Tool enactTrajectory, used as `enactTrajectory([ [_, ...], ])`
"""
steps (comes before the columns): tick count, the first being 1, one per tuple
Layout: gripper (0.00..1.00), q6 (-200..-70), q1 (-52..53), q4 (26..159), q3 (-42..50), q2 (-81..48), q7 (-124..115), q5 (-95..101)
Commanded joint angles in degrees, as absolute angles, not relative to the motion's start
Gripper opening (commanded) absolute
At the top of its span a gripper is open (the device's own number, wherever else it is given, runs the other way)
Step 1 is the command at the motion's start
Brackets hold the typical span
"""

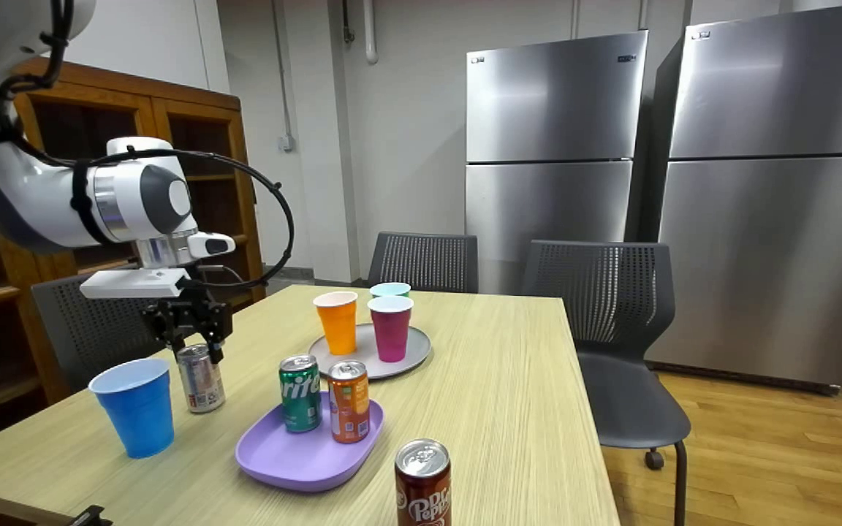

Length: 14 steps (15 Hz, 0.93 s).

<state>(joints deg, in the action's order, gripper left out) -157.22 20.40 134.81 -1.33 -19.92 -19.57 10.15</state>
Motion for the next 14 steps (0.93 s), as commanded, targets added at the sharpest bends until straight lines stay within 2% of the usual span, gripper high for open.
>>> enactTrajectory([
  [1, 0.38, -154.9, 20.6, 134.2, -1.2, -18.1, -20.9, 10.9],
  [14, 0.38, -153.2, 17.1, 140.7, -1.0, -9.0, -19.9, 11.3],
])
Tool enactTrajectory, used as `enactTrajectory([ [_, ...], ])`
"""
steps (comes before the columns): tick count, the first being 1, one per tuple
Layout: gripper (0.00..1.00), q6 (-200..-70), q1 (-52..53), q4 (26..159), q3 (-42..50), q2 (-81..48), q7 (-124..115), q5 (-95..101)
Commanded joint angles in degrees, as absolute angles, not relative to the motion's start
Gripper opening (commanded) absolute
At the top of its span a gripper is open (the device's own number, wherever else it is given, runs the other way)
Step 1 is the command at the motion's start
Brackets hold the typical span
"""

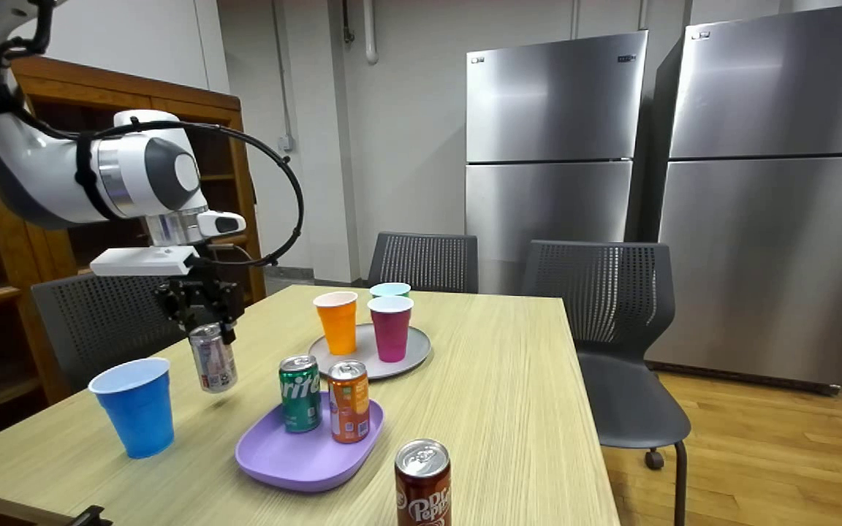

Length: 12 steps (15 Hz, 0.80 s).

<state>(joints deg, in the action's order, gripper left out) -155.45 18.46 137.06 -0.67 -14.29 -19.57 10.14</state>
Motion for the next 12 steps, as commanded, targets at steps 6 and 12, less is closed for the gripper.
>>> enactTrajectory([
  [6, 0.38, -153.0, 14.3, 146.0, -1.1, -4.3, -19.8, 12.8],
  [12, 0.38, -152.8, 10.9, 149.8, -1.0, -2.0, -19.7, 13.4],
])
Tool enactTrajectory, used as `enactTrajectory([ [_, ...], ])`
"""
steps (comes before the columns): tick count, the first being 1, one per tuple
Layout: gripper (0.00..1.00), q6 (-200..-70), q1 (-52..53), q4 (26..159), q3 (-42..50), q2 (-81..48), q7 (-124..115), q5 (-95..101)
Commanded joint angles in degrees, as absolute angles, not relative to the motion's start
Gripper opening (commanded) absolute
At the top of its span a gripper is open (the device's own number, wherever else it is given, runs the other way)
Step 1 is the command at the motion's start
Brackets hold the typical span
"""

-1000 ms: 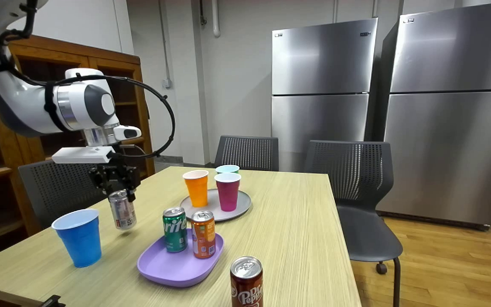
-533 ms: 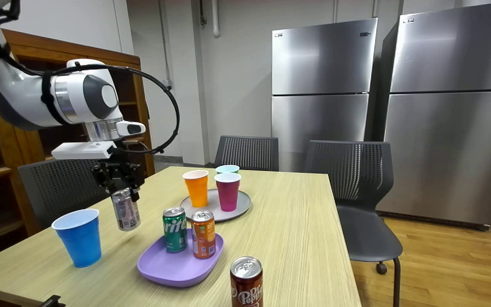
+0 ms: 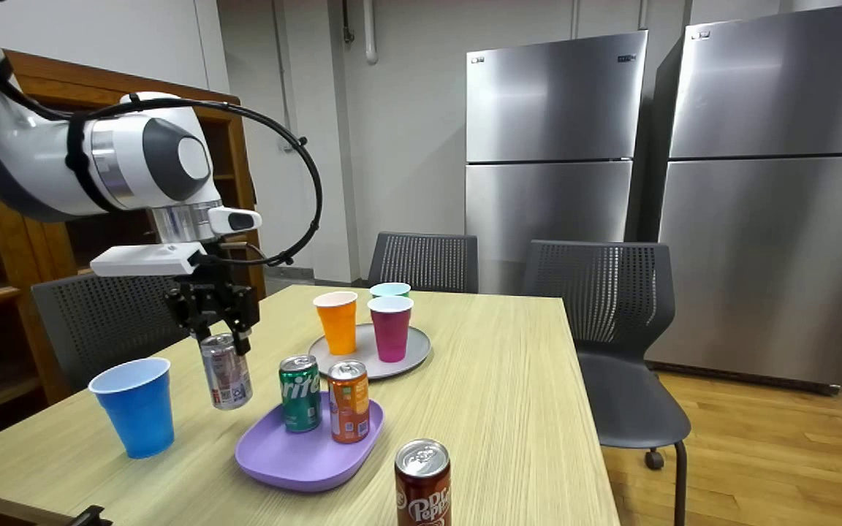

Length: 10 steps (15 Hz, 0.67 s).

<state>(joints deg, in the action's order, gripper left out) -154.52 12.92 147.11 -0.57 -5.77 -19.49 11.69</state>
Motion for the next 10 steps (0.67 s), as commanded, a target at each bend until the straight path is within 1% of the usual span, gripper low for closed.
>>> enactTrajectory([
  [1, 0.38, -152.7, 10.4, 150.3, -0.9, -1.8, -19.6, 13.4],
  [10, 0.38, -152.0, 7.6, 153.3, -0.7, 0.7, -19.5, 14.1],
])
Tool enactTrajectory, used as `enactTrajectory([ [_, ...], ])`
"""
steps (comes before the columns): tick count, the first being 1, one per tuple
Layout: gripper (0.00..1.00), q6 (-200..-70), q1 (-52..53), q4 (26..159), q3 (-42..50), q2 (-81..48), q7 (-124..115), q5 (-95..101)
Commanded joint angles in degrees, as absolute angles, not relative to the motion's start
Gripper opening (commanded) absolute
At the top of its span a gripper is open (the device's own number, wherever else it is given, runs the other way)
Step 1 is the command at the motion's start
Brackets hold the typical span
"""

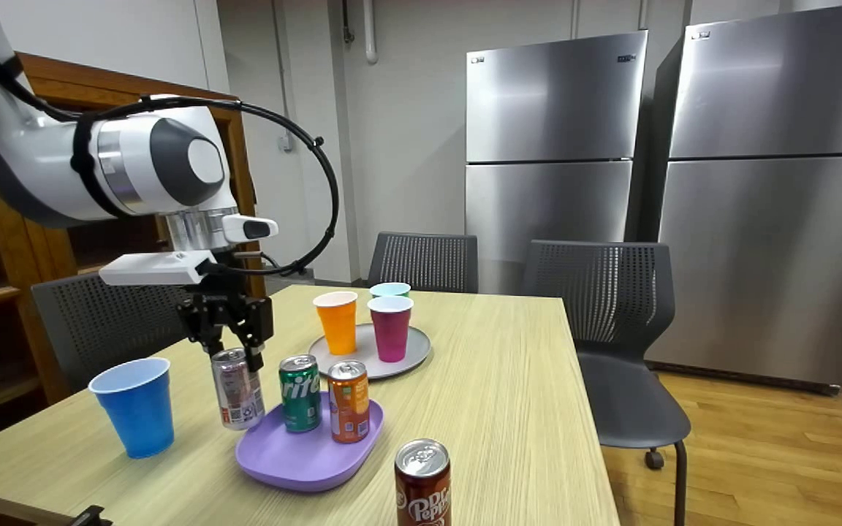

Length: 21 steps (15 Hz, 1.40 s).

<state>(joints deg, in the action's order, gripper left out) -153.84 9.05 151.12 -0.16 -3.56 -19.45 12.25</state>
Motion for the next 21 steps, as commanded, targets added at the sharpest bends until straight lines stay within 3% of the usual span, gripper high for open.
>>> enactTrajectory([
  [1, 0.38, -151.9, 7.4, 153.6, -0.7, 1.0, -19.4, 14.1],
  [21, 0.38, -152.2, 2.8, 153.5, 1.8, -1.7, -22.6, 21.3],
])
